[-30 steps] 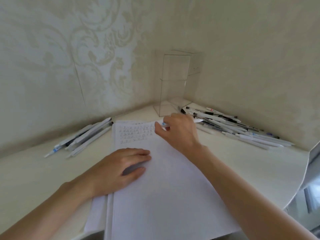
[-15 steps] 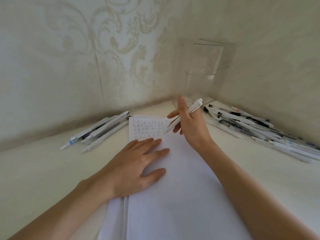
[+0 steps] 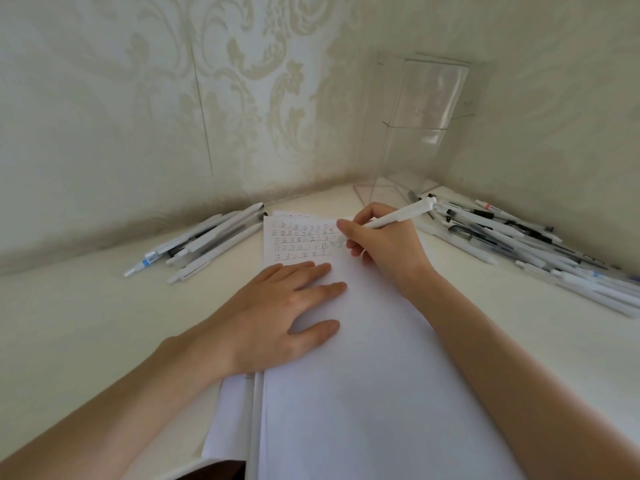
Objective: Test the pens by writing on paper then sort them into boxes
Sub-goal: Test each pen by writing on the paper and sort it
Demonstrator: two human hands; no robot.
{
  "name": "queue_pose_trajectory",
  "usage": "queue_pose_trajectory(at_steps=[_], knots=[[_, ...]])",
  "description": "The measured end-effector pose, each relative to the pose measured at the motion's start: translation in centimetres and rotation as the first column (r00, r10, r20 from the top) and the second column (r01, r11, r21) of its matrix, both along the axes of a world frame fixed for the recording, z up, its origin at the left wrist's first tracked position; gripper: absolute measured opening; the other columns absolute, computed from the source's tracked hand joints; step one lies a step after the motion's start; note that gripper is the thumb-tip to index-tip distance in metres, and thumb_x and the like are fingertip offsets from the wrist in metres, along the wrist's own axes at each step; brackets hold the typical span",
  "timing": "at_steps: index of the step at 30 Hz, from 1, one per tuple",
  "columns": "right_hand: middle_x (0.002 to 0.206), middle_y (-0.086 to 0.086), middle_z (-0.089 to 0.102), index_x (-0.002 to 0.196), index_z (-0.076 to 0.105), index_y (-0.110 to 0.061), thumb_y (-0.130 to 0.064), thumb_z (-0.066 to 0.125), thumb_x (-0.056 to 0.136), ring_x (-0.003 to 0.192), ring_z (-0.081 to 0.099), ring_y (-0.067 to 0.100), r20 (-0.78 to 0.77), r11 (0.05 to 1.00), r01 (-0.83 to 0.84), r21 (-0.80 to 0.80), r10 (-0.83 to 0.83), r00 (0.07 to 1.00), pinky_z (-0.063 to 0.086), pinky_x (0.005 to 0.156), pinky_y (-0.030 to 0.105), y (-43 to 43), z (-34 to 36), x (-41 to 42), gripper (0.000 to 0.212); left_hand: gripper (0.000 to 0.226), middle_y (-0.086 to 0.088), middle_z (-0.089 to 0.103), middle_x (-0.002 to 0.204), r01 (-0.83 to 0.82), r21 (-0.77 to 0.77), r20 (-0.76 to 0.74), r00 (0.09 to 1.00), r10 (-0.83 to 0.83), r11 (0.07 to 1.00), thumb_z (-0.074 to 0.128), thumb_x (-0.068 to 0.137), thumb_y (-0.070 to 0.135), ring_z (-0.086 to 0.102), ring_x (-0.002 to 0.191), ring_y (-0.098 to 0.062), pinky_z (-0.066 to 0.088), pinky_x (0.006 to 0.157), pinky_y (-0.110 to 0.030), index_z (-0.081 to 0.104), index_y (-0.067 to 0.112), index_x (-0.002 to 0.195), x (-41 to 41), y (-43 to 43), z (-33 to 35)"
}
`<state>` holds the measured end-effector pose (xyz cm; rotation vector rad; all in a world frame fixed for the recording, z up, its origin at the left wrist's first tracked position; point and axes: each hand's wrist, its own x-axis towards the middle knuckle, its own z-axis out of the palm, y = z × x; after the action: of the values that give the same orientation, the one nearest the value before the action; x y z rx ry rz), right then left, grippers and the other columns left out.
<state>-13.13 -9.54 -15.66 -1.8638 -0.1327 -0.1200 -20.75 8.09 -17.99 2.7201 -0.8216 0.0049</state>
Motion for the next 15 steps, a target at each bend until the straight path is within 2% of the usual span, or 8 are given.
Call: queue_pose_trajectory(at_steps=[3, 6, 9, 12, 15], knots=[[0.062, 0.005, 0.067, 0.079, 0.064, -0.004, -0.022, 0.064, 0.088, 0.052, 0.059, 0.010, -0.016, 0.999, -0.029, 0.046, 0.030, 0.999, 0.046, 0.051, 0.022, -0.06, -0.25, -0.10, 0.020, 0.074, 0.018, 0.007, 0.153, 0.000, -0.003, -0.005, 1.000, 0.000, 1.000, 0.008, 0.072, 0.072, -0.002, 0.139, 0.000, -0.004, 0.108, -0.015, 0.019, 0.047, 0.141, 0.02, -0.01, 0.01], [0.054, -0.001, 0.061, 0.067, 0.057, -0.009, -0.030, 0.072, 0.082, 0.044, 0.048, 0.002, 0.019, 0.996, 0.020, -0.087, -0.018, 1.000, 0.039, 0.046, 0.015, 0.06, -0.33, 0.17, 0.030, 0.073, 0.017, 0.007, 0.153, -0.001, 0.002, 0.000, 1.000, 0.001, 1.000, 0.008, 0.073, 0.072, -0.002, 0.138, 0.000, -0.005, 0.109, -0.015, 0.019, 0.047, 0.141, 0.02, 0.02, -0.01], [0.051, -0.001, 0.055, 0.064, 0.044, -0.014, -0.021, 0.068, 0.082, 0.039, 0.042, 0.000, 0.056, 0.983, 0.082, -0.163, -0.074, 0.996, 0.033, 0.041, 0.012, 0.15, -0.57, 0.61, 0.030, 0.074, 0.017, 0.007, 0.154, 0.001, 0.005, 0.007, 1.000, -0.001, 1.000, 0.008, 0.073, 0.072, -0.003, 0.137, 0.001, -0.008, 0.106, -0.011, 0.018, 0.046, 0.141, 0.08, -0.01, -0.02], [0.054, 0.006, 0.054, 0.068, 0.044, -0.010, -0.014, 0.062, 0.082, 0.038, 0.043, 0.001, 0.092, 0.984, 0.081, -0.161, -0.067, 0.994, 0.033, 0.041, 0.013, 0.23, -0.80, 0.73, 0.023, 0.075, 0.017, 0.007, 0.154, 0.002, 0.002, 0.002, 1.000, -0.002, 1.000, 0.007, 0.072, 0.072, -0.003, 0.137, 0.001, -0.008, 0.106, -0.011, 0.018, 0.046, 0.142, 0.08, -0.04, -0.02], [0.056, 0.007, 0.056, 0.068, 0.044, -0.010, -0.014, 0.062, 0.083, 0.041, 0.048, -0.001, 0.104, 0.984, 0.054, -0.171, -0.037, 0.994, 0.036, 0.043, 0.013, 0.32, -1.04, 0.75, 0.023, 0.075, 0.017, 0.007, 0.154, 0.001, -0.005, -0.002, 1.000, -0.001, 1.000, 0.007, 0.072, 0.072, -0.003, 0.137, 0.001, -0.007, 0.108, -0.014, 0.019, 0.046, 0.141, 0.04, -0.08, 0.00]])
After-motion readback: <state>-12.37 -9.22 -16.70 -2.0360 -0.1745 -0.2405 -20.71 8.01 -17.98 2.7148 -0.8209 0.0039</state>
